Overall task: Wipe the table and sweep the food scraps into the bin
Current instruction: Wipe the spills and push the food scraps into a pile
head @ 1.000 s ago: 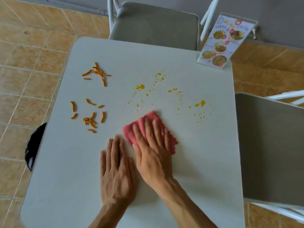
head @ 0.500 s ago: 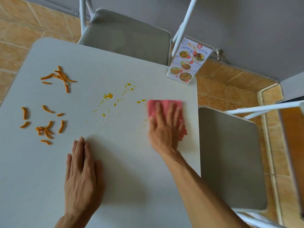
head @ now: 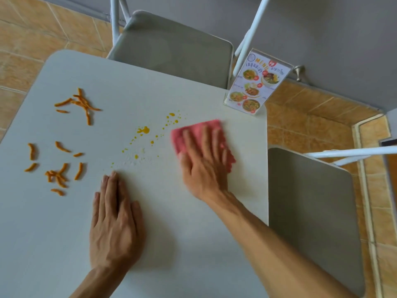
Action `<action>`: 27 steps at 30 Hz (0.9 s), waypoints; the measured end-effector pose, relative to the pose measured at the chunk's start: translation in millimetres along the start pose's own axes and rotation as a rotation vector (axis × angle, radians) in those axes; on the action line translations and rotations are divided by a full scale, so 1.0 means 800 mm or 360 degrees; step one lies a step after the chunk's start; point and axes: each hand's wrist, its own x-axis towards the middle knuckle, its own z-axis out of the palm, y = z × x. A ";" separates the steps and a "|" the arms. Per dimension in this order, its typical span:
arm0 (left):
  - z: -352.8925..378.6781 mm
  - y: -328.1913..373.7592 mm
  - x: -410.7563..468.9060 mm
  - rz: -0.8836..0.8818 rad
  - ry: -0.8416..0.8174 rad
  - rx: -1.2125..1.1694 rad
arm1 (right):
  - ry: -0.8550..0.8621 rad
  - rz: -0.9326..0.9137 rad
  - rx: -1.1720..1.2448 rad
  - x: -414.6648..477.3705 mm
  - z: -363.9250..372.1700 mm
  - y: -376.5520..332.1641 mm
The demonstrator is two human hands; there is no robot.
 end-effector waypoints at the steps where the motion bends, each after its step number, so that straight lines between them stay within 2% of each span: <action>1: 0.000 0.001 0.001 0.0000 0.0004 0.0004 | -0.0007 -0.0329 -0.0056 0.002 0.000 0.011; 2: 0.000 0.001 0.002 -0.0003 0.0001 0.0007 | -0.0001 -0.0515 -0.0102 0.012 0.000 0.029; 3: 0.000 0.001 0.003 -0.0006 -0.0006 0.0012 | 0.0049 -0.0500 -0.0110 0.024 -0.001 0.046; 6: 0.001 0.000 0.003 -0.0008 -0.0025 0.0005 | 0.0144 0.0237 -0.0019 0.045 0.000 0.036; 7: 0.001 -0.001 0.003 -0.0012 -0.0025 0.0003 | 0.0134 0.0290 0.0003 0.047 0.004 0.015; 9: 0.000 0.000 0.003 -0.0011 -0.0020 -0.0003 | 0.0013 -0.0074 0.0028 0.051 0.006 -0.004; 11: 0.000 0.002 0.004 -0.0008 -0.0026 -0.0005 | -0.0040 -0.0455 0.0006 0.076 0.002 0.017; 12: -0.001 0.002 0.004 -0.0015 -0.0030 -0.0002 | -0.0006 -0.0439 0.0005 0.093 -0.001 0.028; 15: 0.001 0.004 0.001 -0.0034 -0.0035 0.0017 | 0.0012 0.0148 0.0052 0.120 -0.001 0.009; 16: 0.000 0.003 0.000 -0.0031 -0.0030 0.0011 | 0.0006 0.0206 0.0049 0.123 0.001 -0.007; 20: 0.001 0.003 0.002 -0.0021 -0.0018 0.0007 | -0.0142 -0.0227 0.0059 0.157 -0.006 -0.008; 22: 0.002 0.003 0.002 -0.0019 -0.0006 0.0008 | -0.0136 -0.0117 0.0038 0.182 -0.006 0.005; 25: 0.000 0.003 0.004 -0.0030 -0.0015 0.0026 | -0.0111 0.0331 0.0058 0.190 -0.002 -0.022; 26: 0.000 0.003 0.003 -0.0032 -0.0025 0.0031 | -0.0137 0.0287 0.0062 0.182 0.001 -0.042; 27: 0.000 0.003 0.003 -0.0030 -0.0037 0.0036 | -0.0166 0.0087 0.0069 0.169 0.003 -0.061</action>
